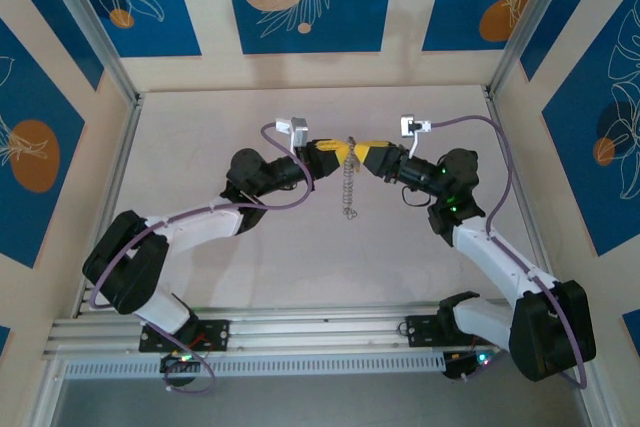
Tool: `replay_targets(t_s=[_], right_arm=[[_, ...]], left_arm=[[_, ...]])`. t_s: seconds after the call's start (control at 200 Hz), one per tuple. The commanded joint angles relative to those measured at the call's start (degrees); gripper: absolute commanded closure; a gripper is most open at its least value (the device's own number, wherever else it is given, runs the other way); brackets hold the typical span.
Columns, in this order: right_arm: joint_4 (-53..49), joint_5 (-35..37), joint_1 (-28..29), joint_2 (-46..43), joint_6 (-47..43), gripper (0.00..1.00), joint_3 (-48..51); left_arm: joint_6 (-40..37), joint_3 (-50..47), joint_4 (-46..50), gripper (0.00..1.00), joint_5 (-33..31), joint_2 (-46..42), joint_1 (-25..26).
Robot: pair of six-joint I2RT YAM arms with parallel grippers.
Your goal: Put the keys on the keyring
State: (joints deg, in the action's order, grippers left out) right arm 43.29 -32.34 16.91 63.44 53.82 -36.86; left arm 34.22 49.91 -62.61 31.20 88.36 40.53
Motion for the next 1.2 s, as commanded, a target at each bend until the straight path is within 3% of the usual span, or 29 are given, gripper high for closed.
replay_targets(t_s=[0.0, 0.24, 0.575, 0.86, 1.195], right_arm=[[1.5, 1.0, 0.7, 0.4, -0.5, 0.72, -0.7], [1.1, 0.9, 0.8, 0.5, -0.8, 1.00, -0.8], [-3.3, -1.2, -0.4, 0.6, -3.2, 1.00, -3.6], [-8.9, -6.4, -1.9, 3.1, -7.1, 1.00, -8.8], [-18.7, -14.5, -3.1, 8.1, -15.2, 1.00, -16.8]], left_arm=[[0.9, 1.2, -4.5, 1.00, -0.1, 0.3, 0.4], [1.1, 1.6, -4.5, 1.00, 0.2, 0.8, 0.5], [0.5, 1.8, -1.3, 1.00, 1.4, 0.0, -0.5], [-2.0, 1.4, 5.7, 0.69, 4.6, -3.5, -3.4], [-8.0, 3.0, 19.6, 0.52, 9.4, -7.8, -7.6]])
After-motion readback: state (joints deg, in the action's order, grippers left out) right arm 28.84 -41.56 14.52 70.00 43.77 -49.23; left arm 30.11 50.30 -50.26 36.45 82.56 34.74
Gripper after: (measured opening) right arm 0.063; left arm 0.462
